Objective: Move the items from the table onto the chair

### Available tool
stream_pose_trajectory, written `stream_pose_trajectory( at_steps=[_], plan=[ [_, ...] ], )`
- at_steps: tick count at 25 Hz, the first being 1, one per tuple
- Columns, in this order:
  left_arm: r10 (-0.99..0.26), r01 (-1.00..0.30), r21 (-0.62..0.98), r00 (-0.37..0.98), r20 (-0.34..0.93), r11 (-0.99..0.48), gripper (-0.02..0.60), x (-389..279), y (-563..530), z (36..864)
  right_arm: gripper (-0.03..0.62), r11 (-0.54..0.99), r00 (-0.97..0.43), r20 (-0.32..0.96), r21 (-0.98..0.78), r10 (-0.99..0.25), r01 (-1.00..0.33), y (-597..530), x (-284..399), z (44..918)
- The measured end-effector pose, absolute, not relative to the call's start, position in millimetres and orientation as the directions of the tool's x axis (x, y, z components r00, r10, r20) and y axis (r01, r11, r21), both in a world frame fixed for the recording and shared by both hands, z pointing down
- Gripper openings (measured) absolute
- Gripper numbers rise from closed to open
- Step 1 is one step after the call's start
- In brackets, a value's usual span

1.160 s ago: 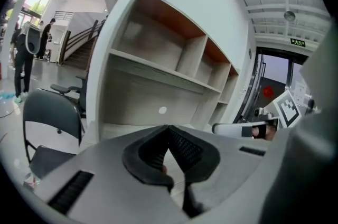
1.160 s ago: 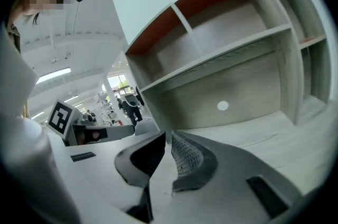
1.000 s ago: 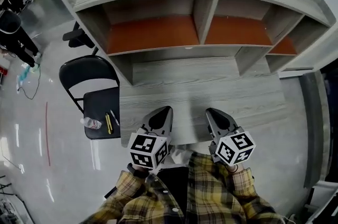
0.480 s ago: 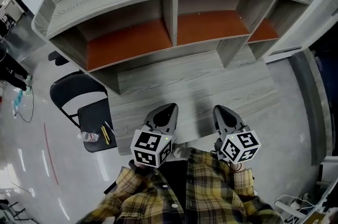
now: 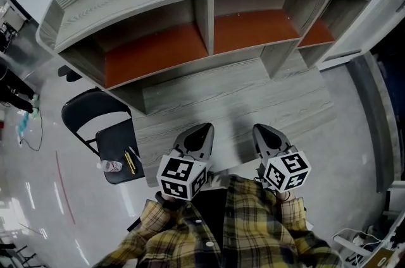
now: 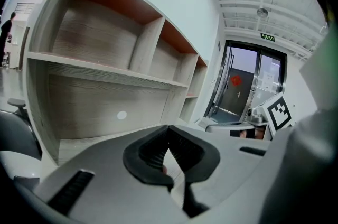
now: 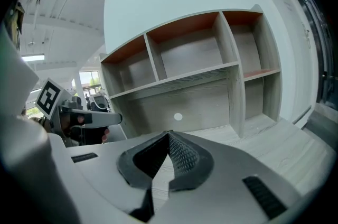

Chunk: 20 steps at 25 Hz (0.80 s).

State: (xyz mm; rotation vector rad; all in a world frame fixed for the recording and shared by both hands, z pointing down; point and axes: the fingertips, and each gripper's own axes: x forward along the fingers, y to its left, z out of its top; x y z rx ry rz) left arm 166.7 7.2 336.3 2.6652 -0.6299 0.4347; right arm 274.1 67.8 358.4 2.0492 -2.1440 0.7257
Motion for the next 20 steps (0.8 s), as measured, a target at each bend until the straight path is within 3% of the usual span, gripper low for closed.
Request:
stream_pose_trajectory(
  at_steps=[20],
  plan=[
    [-0.37, -0.488, 0.282, 0.847, 0.382, -0.826, 0.005, 151.8, 10.5, 338.5, 0.017, -0.008, -0.114, 0.387, -0.299, -0.915, -0.954, 70.9, 261.9, 360.6]
  ],
)
